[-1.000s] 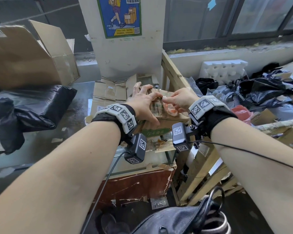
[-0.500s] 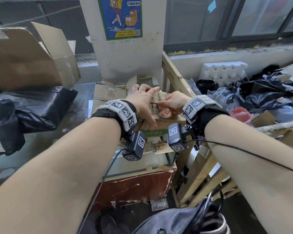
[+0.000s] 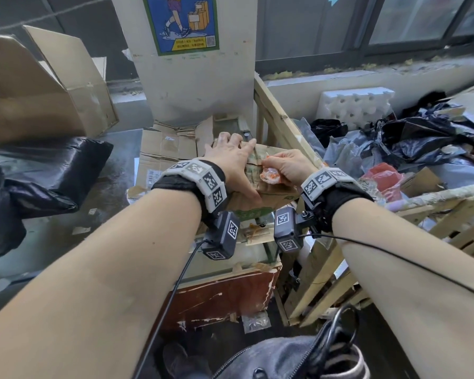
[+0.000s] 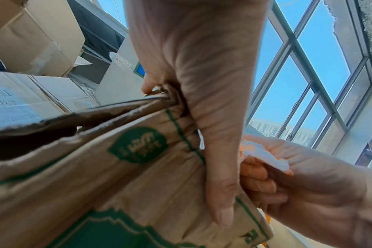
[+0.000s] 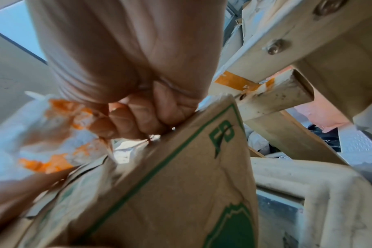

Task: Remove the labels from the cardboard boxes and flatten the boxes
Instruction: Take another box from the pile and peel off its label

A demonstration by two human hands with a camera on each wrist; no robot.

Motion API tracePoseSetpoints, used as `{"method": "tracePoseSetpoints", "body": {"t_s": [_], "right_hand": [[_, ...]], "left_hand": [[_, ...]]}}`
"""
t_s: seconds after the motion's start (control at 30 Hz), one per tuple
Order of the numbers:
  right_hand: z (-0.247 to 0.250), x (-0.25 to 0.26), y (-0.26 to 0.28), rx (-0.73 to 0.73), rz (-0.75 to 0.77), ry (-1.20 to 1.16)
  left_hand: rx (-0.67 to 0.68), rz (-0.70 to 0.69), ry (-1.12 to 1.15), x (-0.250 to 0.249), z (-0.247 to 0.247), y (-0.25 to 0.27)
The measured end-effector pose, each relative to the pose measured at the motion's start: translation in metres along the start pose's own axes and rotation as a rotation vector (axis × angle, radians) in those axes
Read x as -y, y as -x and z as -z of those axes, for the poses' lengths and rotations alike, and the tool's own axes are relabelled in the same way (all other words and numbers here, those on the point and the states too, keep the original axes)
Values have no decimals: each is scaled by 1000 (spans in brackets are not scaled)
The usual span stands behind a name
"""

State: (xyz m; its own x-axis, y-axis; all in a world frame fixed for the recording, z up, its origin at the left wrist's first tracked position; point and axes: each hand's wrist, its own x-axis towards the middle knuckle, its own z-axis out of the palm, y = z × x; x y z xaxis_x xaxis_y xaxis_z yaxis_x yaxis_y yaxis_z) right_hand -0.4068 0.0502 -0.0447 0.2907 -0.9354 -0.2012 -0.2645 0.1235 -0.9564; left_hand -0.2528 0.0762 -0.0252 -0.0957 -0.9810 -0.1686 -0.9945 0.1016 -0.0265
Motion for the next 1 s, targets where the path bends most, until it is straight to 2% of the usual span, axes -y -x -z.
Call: {"method": "tracePoseSetpoints", "body": {"t_s": [0.33,1.0], "right_hand": [[10,-13,-2,-26,-76,-114],[13,-22,-5,-65,-91,-332]], "left_hand": [[-24,-43,-7,-6,0,-5],[-56,-50,44,-3,-2,-5]]}}
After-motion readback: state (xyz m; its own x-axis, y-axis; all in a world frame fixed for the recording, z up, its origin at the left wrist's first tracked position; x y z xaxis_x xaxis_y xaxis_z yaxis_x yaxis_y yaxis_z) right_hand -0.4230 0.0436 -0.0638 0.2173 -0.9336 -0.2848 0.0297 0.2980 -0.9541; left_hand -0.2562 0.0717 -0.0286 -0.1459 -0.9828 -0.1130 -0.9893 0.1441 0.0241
